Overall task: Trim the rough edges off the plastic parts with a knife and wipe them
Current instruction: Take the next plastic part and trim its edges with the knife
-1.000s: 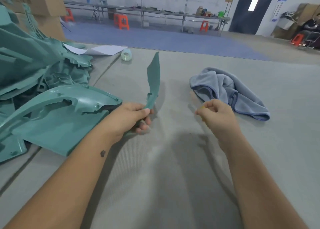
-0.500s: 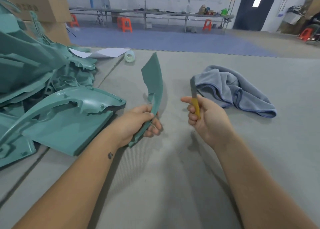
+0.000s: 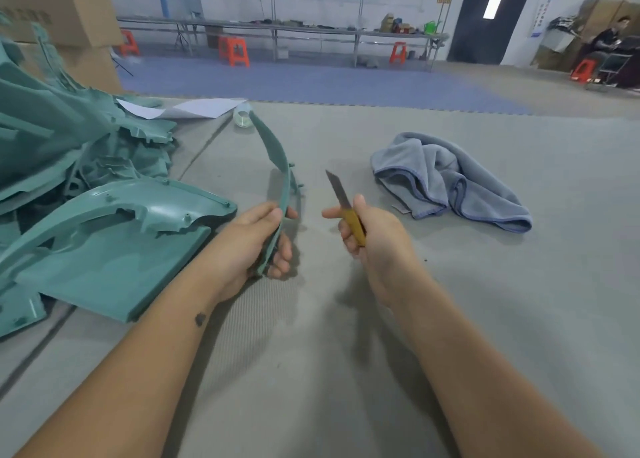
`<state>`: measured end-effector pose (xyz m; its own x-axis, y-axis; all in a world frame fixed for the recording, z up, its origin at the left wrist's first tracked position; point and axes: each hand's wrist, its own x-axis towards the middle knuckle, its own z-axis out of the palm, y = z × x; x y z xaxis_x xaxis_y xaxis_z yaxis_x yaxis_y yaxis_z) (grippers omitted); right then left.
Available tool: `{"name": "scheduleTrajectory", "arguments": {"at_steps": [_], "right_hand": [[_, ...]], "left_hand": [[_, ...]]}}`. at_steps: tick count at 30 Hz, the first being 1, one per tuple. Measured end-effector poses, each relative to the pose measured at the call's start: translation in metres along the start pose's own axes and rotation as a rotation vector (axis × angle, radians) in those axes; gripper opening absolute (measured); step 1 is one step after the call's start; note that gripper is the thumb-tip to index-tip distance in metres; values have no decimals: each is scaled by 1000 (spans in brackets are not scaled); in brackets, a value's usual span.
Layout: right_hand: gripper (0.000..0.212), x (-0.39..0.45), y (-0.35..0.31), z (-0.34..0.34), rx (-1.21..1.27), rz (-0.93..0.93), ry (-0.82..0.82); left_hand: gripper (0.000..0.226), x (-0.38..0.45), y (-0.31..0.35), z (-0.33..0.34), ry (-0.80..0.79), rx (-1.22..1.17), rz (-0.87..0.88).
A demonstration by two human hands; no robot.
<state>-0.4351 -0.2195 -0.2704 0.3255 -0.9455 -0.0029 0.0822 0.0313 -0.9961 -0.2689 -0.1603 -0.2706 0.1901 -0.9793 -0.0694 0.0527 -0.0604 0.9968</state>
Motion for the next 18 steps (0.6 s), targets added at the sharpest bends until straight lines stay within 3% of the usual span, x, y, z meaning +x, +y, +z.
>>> {"name": "scheduleTrajectory", "arguments": {"at_steps": [8, 15, 18], "right_hand": [[28, -1, 11, 6, -145, -81, -69], [31, 3, 14, 9, -242, -136, -38], [32, 3, 14, 5, -247, -144, -9]], "left_hand": [[29, 4, -8, 4, 156, 244, 84], [33, 2, -19, 11, 194, 698, 297], [33, 3, -19, 10, 201, 684, 290]]}}
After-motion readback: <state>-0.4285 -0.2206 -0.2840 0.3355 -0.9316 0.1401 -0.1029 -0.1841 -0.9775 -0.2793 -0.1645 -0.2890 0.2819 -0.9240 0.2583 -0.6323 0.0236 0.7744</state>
